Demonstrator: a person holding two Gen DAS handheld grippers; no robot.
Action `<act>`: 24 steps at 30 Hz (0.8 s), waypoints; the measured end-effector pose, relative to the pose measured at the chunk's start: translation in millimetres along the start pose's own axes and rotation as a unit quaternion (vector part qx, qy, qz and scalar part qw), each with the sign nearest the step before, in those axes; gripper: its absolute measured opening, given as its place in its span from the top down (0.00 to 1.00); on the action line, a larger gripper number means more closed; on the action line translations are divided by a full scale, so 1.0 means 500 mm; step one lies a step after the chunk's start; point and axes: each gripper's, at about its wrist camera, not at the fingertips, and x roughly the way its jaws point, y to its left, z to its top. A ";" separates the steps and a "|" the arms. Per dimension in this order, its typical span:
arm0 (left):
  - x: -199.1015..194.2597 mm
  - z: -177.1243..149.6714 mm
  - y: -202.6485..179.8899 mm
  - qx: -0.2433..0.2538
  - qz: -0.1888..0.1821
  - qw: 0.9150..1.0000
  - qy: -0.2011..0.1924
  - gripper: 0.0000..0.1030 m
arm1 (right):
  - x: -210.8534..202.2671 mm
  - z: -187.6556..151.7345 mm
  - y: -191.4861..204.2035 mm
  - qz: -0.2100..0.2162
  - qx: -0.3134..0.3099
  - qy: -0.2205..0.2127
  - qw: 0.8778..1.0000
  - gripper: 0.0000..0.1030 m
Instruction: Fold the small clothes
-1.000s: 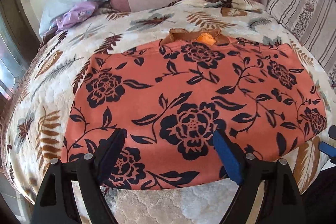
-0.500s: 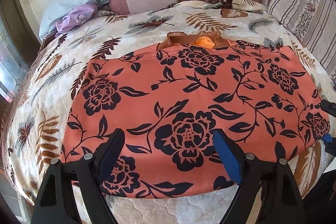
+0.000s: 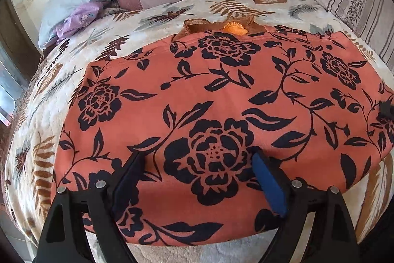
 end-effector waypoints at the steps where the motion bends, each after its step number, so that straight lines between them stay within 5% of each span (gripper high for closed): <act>1: -0.003 0.003 0.002 -0.001 -0.001 1.000 0.003 0.14 | -0.005 0.000 0.010 -0.009 -0.011 -0.003 1.000 0.84; 5: -0.048 0.008 0.007 -0.021 -0.002 0.999 -0.038 0.15 | -0.030 -0.003 0.022 -0.015 -0.026 -0.032 0.999 0.82; 6: -0.046 0.007 0.005 -0.020 -0.005 0.999 -0.042 0.15 | -0.025 -0.006 0.010 -0.008 -0.013 -0.030 0.999 0.73; 7: -0.029 0.005 0.000 -0.014 -0.007 0.999 -0.028 0.15 | -0.014 -0.009 -0.008 -0.002 0.006 -0.018 1.000 0.47; 8: 0.006 0.000 -0.009 0.001 -0.005 1.000 0.009 0.14 | 0.001 -0.013 -0.033 0.017 0.037 -0.001 0.999 0.39; 12: -0.025 0.006 0.001 -0.010 -0.013 1.000 -0.014 0.14 | -0.010 -0.005 -0.040 0.048 0.052 -0.010 0.997 0.36; 15: -0.067 0.011 0.015 -0.022 -0.006 0.998 -0.062 0.14 | -0.015 0.007 -0.023 0.037 0.028 -0.018 0.999 0.39; 17: -0.022 0.002 0.009 -0.011 -0.009 1.000 -0.021 0.14 | -0.001 0.012 -0.019 0.015 0.020 -0.015 1.000 0.48; 18: 0.018 -0.005 0.006 -0.002 -0.021 1.000 0.022 0.11 | 0.012 0.013 -0.019 -0.004 0.015 -0.007 1.000 0.68; 19: 0.015 -0.009 0.010 -0.005 -0.021 1.000 -0.005 0.10 | 0.027 0.016 -0.019 -0.019 0.011 0.006 1.000 0.81; 21: -0.006 0.001 0.022 -0.007 -0.040 0.999 -0.002 0.13 | 0.031 0.025 0.012 -0.044 -0.009 0.012 0.999 0.86; 24: -0.057 0.007 0.101 -0.075 -0.092 0.992 -0.039 0.14 | -0.012 0.039 0.138 -0.063 -0.096 -0.020 0.993 0.89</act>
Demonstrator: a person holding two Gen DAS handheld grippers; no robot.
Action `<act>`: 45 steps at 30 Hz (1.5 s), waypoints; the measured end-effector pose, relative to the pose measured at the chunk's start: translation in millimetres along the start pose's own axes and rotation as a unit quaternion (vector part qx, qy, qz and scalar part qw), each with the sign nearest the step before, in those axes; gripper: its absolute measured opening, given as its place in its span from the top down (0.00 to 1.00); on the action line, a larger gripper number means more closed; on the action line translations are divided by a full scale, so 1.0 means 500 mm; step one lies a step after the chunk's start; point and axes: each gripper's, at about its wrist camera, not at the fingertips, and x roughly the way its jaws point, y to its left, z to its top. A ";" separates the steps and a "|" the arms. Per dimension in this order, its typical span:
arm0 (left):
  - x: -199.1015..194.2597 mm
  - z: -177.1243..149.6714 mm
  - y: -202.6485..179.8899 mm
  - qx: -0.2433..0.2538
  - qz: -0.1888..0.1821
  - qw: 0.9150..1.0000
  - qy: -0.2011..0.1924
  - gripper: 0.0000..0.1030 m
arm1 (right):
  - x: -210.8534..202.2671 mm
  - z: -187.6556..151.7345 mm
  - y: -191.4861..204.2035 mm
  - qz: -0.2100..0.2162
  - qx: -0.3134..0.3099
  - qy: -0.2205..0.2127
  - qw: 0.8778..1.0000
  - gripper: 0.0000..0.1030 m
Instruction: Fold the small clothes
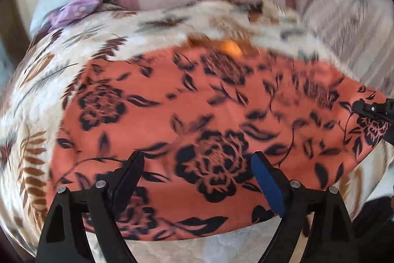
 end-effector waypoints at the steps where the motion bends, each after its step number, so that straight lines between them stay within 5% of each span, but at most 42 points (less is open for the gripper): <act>1: -0.028 0.005 0.037 -0.031 -0.018 0.999 -0.020 0.14 | -0.021 0.010 0.050 0.000 -0.030 -0.016 0.999 0.89; 3: -0.085 0.004 0.126 -0.094 -0.030 0.993 -0.061 0.14 | -0.061 0.017 0.180 0.005 -0.104 -0.048 0.993 0.89; 7: -0.147 -0.033 0.311 -0.188 0.023 0.976 -0.108 0.14 | -0.058 -0.054 0.422 0.030 -0.226 -0.061 0.972 0.89; 11: -0.118 -0.099 0.443 -0.241 0.047 0.965 -0.098 0.14 | 0.116 -0.214 0.553 0.031 -0.311 0.037 0.949 0.89; 13: -0.100 -0.116 0.481 -0.279 0.038 0.957 -0.069 0.18 | 0.245 -0.294 0.555 -0.002 -0.329 0.130 0.935 0.88; 14: -0.106 -0.120 0.489 -0.280 0.020 0.956 -0.082 0.18 | 0.268 -0.315 0.549 -0.006 -0.327 0.143 0.934 0.88; 21: -0.119 -0.109 0.470 -0.240 0.030 0.965 -0.099 0.18 | 0.121 -0.271 0.644 0.033 -0.357 0.043 0.933 0.89; 23: -0.122 -0.104 0.472 -0.237 0.035 0.965 -0.102 0.17 | 0.137 -0.288 0.653 0.037 -0.358 0.053 0.931 0.88; 26: -0.116 -0.104 0.484 -0.247 0.038 0.964 -0.094 0.17 | 0.251 -0.365 0.604 0.017 -0.371 0.138 0.918 0.84; 28: -0.115 -0.110 0.489 -0.253 0.038 0.963 -0.089 0.17 | 0.243 -0.380 0.589 0.030 -0.374 0.107 0.921 0.81; 32: -0.116 -0.110 0.487 -0.250 0.042 0.963 -0.088 0.17 | 0.224 -0.382 0.580 0.056 -0.355 0.121 0.925 0.59; 34: -0.114 -0.109 0.482 -0.245 0.045 0.964 -0.087 0.17 | 0.218 -0.395 0.585 0.074 -0.361 0.121 0.922 0.28; 35: -0.112 -0.108 0.479 -0.241 0.048 0.965 -0.086 0.17 | 0.212 -0.415 0.591 0.081 -0.368 0.119 0.918 0.23; 38: -0.113 -0.108 0.474 -0.234 0.055 0.967 -0.086 0.17 | 0.209 -0.439 0.601 0.078 -0.392 0.101 0.911 0.20; 45: -0.109 -0.109 0.472 -0.232 0.068 0.967 -0.082 0.17 | 0.180 -0.407 0.559 0.126 -0.337 0.112 0.926 0.20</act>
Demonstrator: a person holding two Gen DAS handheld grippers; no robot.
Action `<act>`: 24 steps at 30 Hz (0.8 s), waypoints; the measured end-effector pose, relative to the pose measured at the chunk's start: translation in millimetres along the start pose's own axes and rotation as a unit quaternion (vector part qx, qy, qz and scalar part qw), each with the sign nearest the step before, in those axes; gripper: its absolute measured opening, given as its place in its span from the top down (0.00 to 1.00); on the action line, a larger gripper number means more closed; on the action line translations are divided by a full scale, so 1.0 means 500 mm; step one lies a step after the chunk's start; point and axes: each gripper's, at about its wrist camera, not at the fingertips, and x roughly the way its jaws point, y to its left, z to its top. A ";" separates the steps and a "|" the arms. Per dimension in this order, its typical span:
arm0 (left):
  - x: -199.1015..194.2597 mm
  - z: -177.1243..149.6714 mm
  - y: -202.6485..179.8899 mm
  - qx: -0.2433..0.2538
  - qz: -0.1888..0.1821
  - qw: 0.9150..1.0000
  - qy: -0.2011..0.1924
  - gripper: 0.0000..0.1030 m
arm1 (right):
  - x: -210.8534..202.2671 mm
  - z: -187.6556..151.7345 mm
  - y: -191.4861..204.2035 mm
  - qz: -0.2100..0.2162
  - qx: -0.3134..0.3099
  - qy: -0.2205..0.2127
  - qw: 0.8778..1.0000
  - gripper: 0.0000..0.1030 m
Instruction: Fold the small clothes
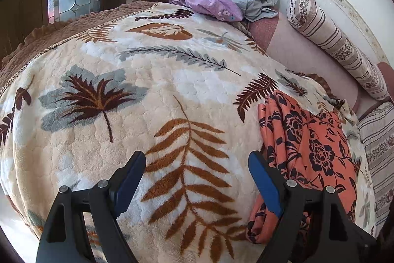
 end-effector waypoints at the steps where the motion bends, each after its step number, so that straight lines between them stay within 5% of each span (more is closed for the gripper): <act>1: 0.001 -0.001 -0.002 0.002 0.003 1.000 0.000 0.17 | -0.002 -0.001 -0.005 0.005 0.002 -0.001 1.000 0.20; 7: -0.021 -0.002 -0.015 0.017 -0.004 1.000 -0.015 0.17 | -0.081 -0.033 -0.059 0.033 0.045 -0.024 0.998 0.20; 12: -0.083 -0.007 -0.083 0.036 -0.092 0.995 -0.012 0.17 | -0.180 -0.087 -0.177 0.028 0.133 -0.068 0.988 0.20; 14: -0.083 -0.016 -0.128 0.057 -0.116 0.992 0.006 0.17 | -0.202 -0.111 -0.230 0.037 0.180 -0.078 0.980 0.20; 16: -0.050 -0.032 -0.161 0.079 -0.097 0.991 0.036 0.20 | -0.216 -0.127 -0.264 0.043 0.209 -0.083 0.973 0.20; 18: 0.025 -0.059 -0.166 0.087 -0.077 0.986 0.119 0.76 | -0.225 -0.141 -0.289 0.046 0.229 -0.087 0.968 0.20; 20: 0.048 -0.072 -0.123 0.021 -0.114 0.984 0.139 0.75 | -0.229 -0.156 -0.318 0.067 0.258 -0.087 0.960 0.20; 24: 0.040 -0.069 -0.104 0.006 -0.130 0.981 0.146 0.75 | -0.231 -0.178 -0.381 0.112 0.330 -0.092 0.933 0.20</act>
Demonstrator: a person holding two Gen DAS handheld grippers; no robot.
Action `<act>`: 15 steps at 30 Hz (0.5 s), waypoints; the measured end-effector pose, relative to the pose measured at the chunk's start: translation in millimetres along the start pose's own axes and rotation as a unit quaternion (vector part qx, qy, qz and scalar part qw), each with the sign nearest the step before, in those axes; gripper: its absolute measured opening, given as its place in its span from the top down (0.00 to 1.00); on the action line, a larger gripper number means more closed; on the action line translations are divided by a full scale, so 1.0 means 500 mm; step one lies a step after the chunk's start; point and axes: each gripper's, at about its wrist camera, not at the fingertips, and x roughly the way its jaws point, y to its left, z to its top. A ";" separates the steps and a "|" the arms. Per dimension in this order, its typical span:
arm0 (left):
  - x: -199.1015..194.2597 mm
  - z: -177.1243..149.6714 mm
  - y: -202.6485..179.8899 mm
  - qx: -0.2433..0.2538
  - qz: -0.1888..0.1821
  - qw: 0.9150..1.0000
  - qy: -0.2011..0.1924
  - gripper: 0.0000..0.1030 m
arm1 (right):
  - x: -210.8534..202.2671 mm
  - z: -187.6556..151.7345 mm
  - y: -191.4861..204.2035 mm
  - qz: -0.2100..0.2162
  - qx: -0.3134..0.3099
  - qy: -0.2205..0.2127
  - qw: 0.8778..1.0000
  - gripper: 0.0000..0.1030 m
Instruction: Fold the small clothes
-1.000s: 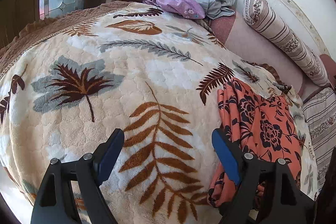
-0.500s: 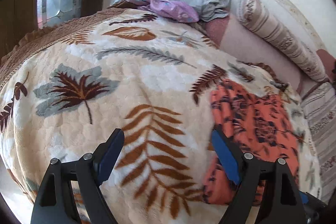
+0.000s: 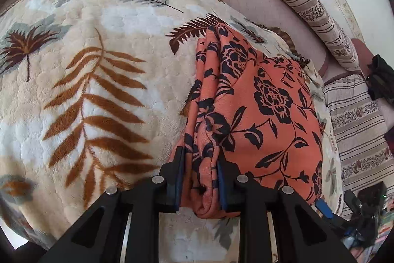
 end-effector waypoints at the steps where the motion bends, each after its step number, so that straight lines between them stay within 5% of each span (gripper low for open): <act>1: -0.006 0.002 -0.003 0.000 0.005 1.000 -0.002 0.74 | 0.008 0.013 -0.012 0.010 0.018 0.008 1.000 0.19; 7: -0.085 0.013 -0.084 0.065 0.078 0.992 -0.074 0.65 | 0.101 0.105 -0.045 0.044 0.059 0.047 0.996 0.20; 9: -0.104 0.021 -0.122 0.095 0.082 0.986 -0.109 0.38 | 0.138 0.118 -0.032 0.028 0.052 0.062 0.996 0.19; 12: -0.088 0.033 -0.169 0.140 0.084 0.977 -0.136 0.28 | 0.173 0.119 0.031 -0.036 -0.041 0.077 0.996 0.47; 14: -0.024 0.047 -0.176 0.163 0.107 0.976 -0.096 0.29 | 0.175 0.104 0.081 -0.102 -0.115 0.073 0.985 0.61; 15: 0.014 0.046 -0.167 0.170 0.136 0.973 -0.073 0.42 | 0.172 0.096 0.101 -0.129 -0.148 0.066 0.978 0.62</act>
